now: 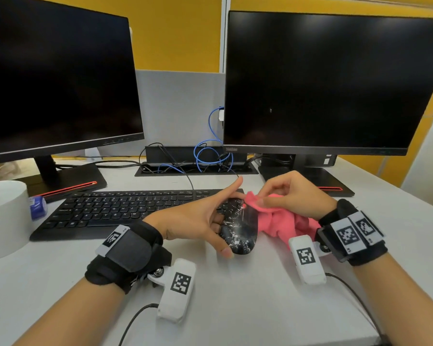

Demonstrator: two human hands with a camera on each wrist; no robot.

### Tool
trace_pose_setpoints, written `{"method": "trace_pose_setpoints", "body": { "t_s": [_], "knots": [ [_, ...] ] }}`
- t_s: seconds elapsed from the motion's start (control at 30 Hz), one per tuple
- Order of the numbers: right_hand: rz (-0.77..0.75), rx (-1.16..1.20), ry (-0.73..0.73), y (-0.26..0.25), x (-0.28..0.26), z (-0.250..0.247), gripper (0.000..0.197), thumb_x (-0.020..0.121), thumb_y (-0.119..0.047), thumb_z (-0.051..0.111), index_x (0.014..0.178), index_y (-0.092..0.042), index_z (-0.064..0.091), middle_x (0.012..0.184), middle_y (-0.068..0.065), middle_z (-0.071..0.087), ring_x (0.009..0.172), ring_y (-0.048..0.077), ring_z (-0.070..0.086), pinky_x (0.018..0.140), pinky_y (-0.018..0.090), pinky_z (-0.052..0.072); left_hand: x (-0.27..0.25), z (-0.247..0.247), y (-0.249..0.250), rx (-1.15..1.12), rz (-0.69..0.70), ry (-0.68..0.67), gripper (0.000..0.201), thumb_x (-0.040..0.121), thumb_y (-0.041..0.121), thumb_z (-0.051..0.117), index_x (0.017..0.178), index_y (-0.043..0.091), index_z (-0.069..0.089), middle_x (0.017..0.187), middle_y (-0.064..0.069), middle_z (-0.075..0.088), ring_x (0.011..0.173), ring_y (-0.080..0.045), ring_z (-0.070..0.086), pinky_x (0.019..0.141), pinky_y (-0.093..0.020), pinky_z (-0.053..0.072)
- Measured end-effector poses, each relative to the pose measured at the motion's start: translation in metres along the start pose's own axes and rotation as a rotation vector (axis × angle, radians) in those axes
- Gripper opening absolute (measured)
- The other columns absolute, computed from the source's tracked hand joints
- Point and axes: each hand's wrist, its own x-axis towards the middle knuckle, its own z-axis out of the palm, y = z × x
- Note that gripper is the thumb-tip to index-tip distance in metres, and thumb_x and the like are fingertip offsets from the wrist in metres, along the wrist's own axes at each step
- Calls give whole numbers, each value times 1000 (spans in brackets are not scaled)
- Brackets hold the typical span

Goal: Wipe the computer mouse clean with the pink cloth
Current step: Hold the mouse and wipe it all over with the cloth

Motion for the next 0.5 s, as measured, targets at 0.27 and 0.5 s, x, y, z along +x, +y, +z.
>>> {"method": "trace_pose_setpoints", "body": {
  "t_s": [0.27, 0.5],
  "knots": [
    [2, -21, 31, 2, 1, 0, 5, 79, -9, 78, 84, -8, 77, 83, 14, 75, 78, 30, 70, 76, 38, 55, -1, 0, 2, 14, -5, 1, 133, 67, -21, 77, 154, 40, -2, 152, 16, 29, 126, -25, 56, 102, -43, 49],
    [-29, -2, -26, 0, 1, 6, 11, 79, -10, 78, 87, -3, 76, 85, 17, 74, 79, 29, 69, 79, 37, 57, -1, 0, 1, -2, -1, 2, 133, 67, -20, 77, 154, 41, -1, 153, 19, 27, 127, -28, 55, 102, -47, 49]
  ]
}}
